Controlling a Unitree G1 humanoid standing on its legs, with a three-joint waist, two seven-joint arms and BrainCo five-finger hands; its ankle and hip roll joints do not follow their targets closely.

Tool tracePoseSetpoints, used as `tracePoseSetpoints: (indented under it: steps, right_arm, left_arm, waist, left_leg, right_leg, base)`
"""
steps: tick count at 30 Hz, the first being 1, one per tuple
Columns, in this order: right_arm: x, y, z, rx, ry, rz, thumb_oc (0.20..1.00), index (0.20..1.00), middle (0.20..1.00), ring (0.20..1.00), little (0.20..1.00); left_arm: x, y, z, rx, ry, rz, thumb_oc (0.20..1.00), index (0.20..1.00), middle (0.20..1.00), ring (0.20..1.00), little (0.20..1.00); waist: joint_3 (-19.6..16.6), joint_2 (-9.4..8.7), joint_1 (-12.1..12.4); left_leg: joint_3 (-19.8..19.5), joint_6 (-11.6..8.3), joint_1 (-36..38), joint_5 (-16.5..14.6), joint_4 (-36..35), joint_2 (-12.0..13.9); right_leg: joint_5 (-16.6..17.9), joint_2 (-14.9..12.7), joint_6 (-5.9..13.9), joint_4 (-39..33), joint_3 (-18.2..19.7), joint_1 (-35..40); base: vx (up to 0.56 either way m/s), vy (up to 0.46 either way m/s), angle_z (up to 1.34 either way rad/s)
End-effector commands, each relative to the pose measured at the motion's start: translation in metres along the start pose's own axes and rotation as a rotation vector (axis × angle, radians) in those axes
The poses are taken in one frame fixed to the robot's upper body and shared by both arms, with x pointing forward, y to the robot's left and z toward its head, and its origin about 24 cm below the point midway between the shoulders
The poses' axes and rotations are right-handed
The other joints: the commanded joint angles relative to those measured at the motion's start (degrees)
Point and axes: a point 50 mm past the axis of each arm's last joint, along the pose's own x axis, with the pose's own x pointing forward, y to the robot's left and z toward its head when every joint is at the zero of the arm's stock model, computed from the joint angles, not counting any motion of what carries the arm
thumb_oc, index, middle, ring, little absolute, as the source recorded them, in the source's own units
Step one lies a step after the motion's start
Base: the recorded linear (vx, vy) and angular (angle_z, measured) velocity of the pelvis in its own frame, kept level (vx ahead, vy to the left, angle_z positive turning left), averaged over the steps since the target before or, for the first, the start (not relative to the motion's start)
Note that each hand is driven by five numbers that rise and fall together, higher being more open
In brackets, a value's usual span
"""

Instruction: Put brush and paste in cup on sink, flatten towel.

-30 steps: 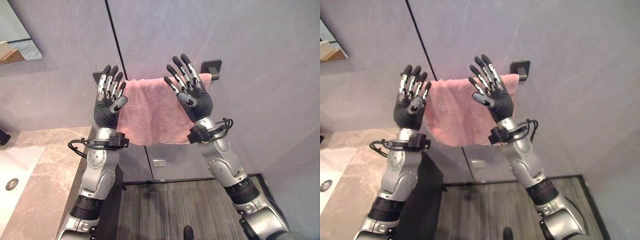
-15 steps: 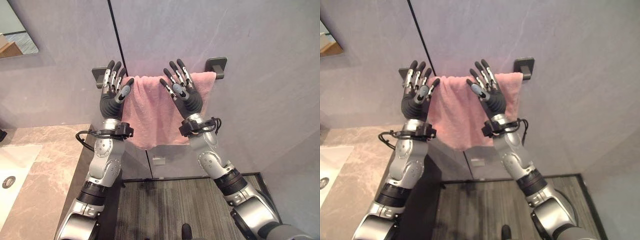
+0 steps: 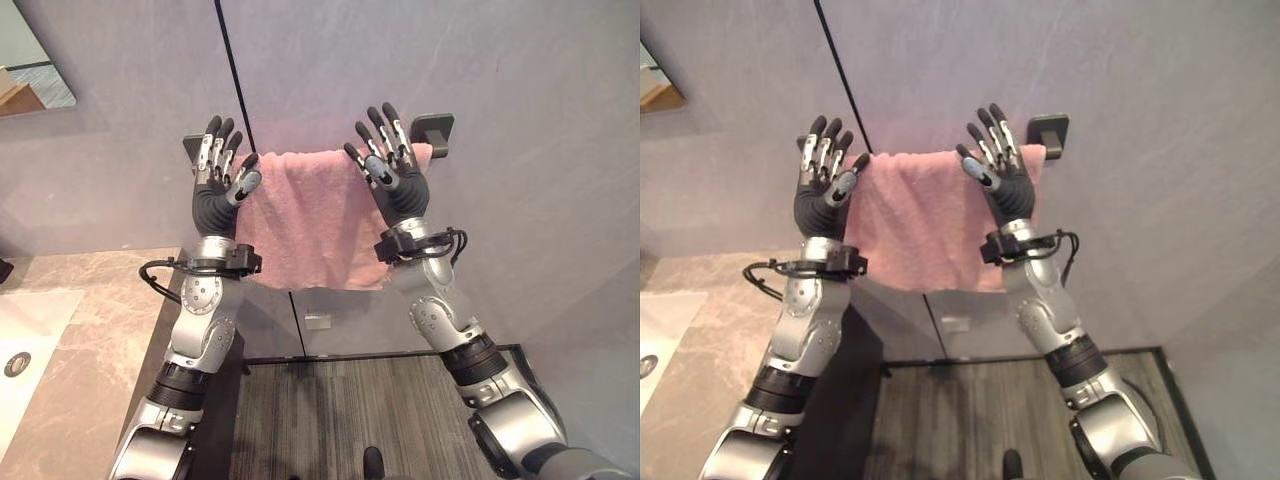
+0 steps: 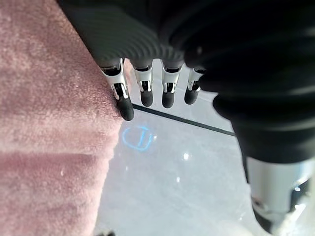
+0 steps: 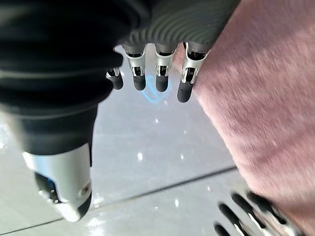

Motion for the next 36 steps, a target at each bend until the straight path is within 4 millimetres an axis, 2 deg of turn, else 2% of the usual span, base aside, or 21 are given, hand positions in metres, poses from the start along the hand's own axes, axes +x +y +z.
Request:
tracePoseSetpoints:
  steps: [1,4,5,14,21,24,25,31,36]
  right_arm:
    - [0.005,-0.013,0.031,-0.072,-0.159,-0.043,1.000,1.000,1.000,1.000,1.000]
    - [0.004,-0.020,0.034,-0.130,-0.152,-0.061,1.000,1.000,1.000,1.000,1.000]
    - [0.003,-0.027,0.034,-0.202,-0.128,-0.078,1.000,1.000,1.000,1.000,1.000]
    - [0.004,-0.046,0.035,-0.398,-0.054,-0.102,1.000,1.000,1.000,1.000,1.000]
    - [0.018,-0.057,0.072,-0.832,-0.086,-0.068,1.000,1.000,1.000,1.000,1.000]
    - [0.021,-0.057,0.079,-0.895,-0.101,-0.059,1.000,1.000,1.000,1.000,1.000]
    - [0.021,-0.061,0.081,-0.966,-0.104,-0.076,1.000,1.000,1.000,1.000,1.000]
    - [0.013,-0.072,0.077,-1.052,-0.058,-0.105,1.000,1.000,1.000,1.000,1.000]
    - [0.002,-0.087,0.100,-1.254,-0.084,-0.157,1.000,1.000,1.000,1.000,1.000]
  left_arm:
    - [0.007,0.022,0.024,0.163,-0.102,0.012,1.000,1.000,1.000,1.000,1.000]
    - [0.005,0.028,0.024,0.188,-0.095,0.027,1.000,1.000,1.000,1.000,1.000]
    - [0.004,0.034,0.024,0.222,-0.083,0.040,1.000,1.000,1.000,1.000,1.000]
    - [0.002,0.049,0.024,0.290,-0.049,0.049,1.000,1.000,1.000,1.000,1.000]
    - [0.010,0.057,0.037,0.371,-0.075,0.030,1.000,1.000,1.000,1.000,1.000]
    - [0.011,0.059,0.039,0.383,-0.084,0.030,1.000,1.000,1.000,1.000,1.000]
    - [0.011,0.061,0.040,0.402,-0.086,0.034,1.000,1.000,1.000,1.000,1.000]
    - [0.006,0.066,0.037,0.432,-0.065,0.051,1.000,1.000,1.000,1.000,1.000]
    - [-0.005,0.082,0.042,0.526,-0.043,0.076,1.000,1.000,1.000,1.000,1.000]
  waist:
    - [-2.0,-2.67,-0.3]
    - [-1.9,-2.65,-0.3]
    - [-1.7,-2.62,-0.1]
    - [-1.3,-2.36,0.2]
    - [0.2,-1.62,0.2]
    - [0.3,-1.46,0.3]
    - [0.3,-1.48,0.3]
    - [0.1,-1.59,0.2]
    - [-0.7,-1.91,0.1]
  left_leg:
    - [0.5,-0.87,1.3,-0.6,0.2,-1.5]
    - [0.5,-0.93,1.0,-0.5,0.2,-1.4]
    - [0.5,-0.99,0.8,-0.4,0.2,-1.4]
    - [0.5,-1.07,0.2,-0.3,0.2,-1.4]
    - [0.4,-1.20,-2.6,0.6,0.2,-1.6]
    - [0.5,-1.23,-3.3,0.7,0.2,-1.5]
    - [0.6,-1.22,-3.4,0.7,0.2,-1.5]
    - [0.7,-1.18,-2.4,0.3,0.2,-1.4]
    - [0.4,-1.17,-0.7,-0.3,0.2,-1.6]
  right_leg:
    - [-6.7,-2.4,3.30,0.0,1.0,6.9]
    - [-6.7,-2.4,3.37,0.0,0.9,6.7]
    - [-6.6,-2.5,3.43,0.0,0.9,6.3]
    - [-6.4,-2.5,3.54,0.0,1.1,5.6]
    - [-5.6,-2.6,3.88,0.0,1.5,2.6]
    - [-5.4,-2.6,3.96,0.0,1.7,1.8]
    - [-5.3,-2.6,4.05,0.0,1.9,1.4]
    - [-5.7,-2.5,4.00,0.0,2.0,2.6]
    - [-6.1,-2.5,4.05,0.0,1.7,4.5]
  base:
    - [0.00,0.000,0.00]
    - [0.00,0.000,0.00]
    - [0.00,0.000,0.00]
    - [0.00,0.000,0.00]
    - [-0.05,0.005,0.00]
    - [-0.01,0.001,0.00]
    - [0.01,-0.001,-0.03]
    - [0.00,0.000,0.00]
    - [0.00,0.000,0.00]
